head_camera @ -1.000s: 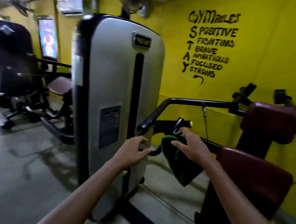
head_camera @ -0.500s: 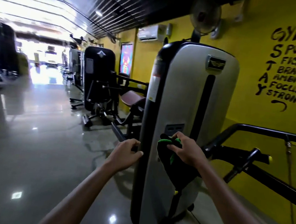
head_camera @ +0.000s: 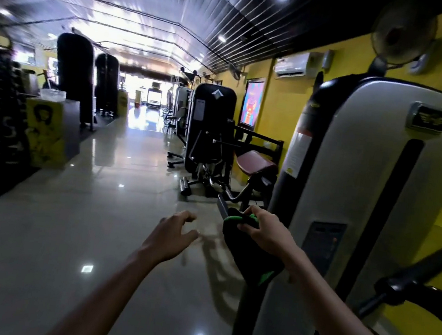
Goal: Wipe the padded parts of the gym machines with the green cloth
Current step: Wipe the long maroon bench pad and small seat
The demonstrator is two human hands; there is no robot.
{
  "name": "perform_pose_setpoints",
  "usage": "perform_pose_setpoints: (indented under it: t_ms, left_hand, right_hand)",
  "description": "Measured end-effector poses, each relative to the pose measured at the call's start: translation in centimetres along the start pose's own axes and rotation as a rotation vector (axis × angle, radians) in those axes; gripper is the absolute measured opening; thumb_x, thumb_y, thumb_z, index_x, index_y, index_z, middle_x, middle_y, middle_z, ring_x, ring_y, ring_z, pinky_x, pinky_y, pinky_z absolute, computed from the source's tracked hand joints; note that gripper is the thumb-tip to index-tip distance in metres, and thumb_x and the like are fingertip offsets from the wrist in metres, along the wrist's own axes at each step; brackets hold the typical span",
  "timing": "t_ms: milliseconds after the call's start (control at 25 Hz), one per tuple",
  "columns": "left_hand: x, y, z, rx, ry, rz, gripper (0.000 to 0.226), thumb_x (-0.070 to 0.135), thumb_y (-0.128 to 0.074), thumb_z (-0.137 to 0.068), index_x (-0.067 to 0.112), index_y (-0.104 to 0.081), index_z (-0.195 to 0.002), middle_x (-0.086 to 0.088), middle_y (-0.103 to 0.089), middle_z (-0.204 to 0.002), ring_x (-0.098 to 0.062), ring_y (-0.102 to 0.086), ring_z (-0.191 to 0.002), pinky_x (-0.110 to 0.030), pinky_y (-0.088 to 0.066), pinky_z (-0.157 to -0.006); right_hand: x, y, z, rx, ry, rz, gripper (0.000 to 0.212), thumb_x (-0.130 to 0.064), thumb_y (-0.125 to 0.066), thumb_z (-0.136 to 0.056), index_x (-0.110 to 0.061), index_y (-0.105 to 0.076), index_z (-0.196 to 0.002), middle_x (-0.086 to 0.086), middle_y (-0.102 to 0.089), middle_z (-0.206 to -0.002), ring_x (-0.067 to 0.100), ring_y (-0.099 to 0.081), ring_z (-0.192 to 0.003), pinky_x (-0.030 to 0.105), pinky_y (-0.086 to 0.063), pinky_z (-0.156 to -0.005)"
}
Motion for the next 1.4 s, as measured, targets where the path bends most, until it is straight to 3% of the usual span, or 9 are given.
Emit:
perform_pose_setpoints:
  t_ms: [280,600,880,1400]
  left_hand:
    - [-9.1,2.8,-8.0,0.033,0.068,-0.008,0.041,0.025,-0.061,-0.092,0.013,-0.054,-0.13,-0.004,-0.056,-0.134,-0.016,-0.05,-0.124,-0.014,-0.032,-0.084]
    - [-19.2,8.0,-22.7,-0.02,0.022,-0.051,0.042,0.025,-0.06,-0.093,0.012,-0.053,-0.132,-0.005,-0.055,-0.135,-0.016,-0.049,-0.125,-0.013,-0.031,-0.084]
    - [-27.8,5.6,-35.7,-0.071,0.031,-0.028,0.04,0.023,-0.061,-0.092,0.012,-0.054,-0.13,-0.006,-0.056,-0.133,-0.016,-0.051,-0.123,-0.013,-0.032,-0.084]
    - [-40.1,0.4,-67.5,-0.096,0.013,0.024,0.038,0.022,-0.063,-0.091,0.012,-0.057,-0.127,-0.005,-0.059,-0.128,-0.015,-0.053,-0.12,-0.012,-0.032,-0.081]
  right_hand:
    - [-3.9,-6.2,-11.7,-0.017,0.067,-0.03,0.032,-0.033,-0.061,-0.09,-0.019,-0.053,-0.118,0.005,-0.059,-0.117,0.022,-0.058,-0.104,0.041,-0.051,-0.086]
    - [-6.9,-11.8,-27.2,0.019,-0.012,-0.082,0.031,-0.034,-0.062,-0.09,-0.02,-0.053,-0.117,0.006,-0.06,-0.117,0.021,-0.059,-0.101,0.042,-0.052,-0.085]
    - [-4.0,-16.1,-41.3,0.022,-0.068,-0.051,0.03,-0.035,-0.06,-0.091,-0.021,-0.053,-0.115,0.007,-0.059,-0.118,0.021,-0.059,-0.102,0.04,-0.052,-0.084]
    - [1.4,-21.7,-74.2,0.009,-0.06,0.025,0.031,-0.036,-0.059,-0.091,-0.021,-0.051,-0.117,0.005,-0.058,-0.12,0.022,-0.057,-0.104,0.036,-0.05,-0.082]
Point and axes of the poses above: each hand's wrist, its own z-axis away from the middle knuckle, its own y-axis out of the back of the hand, x = y × z, the point moved 5 cm from there along -z, towards the middle knuckle
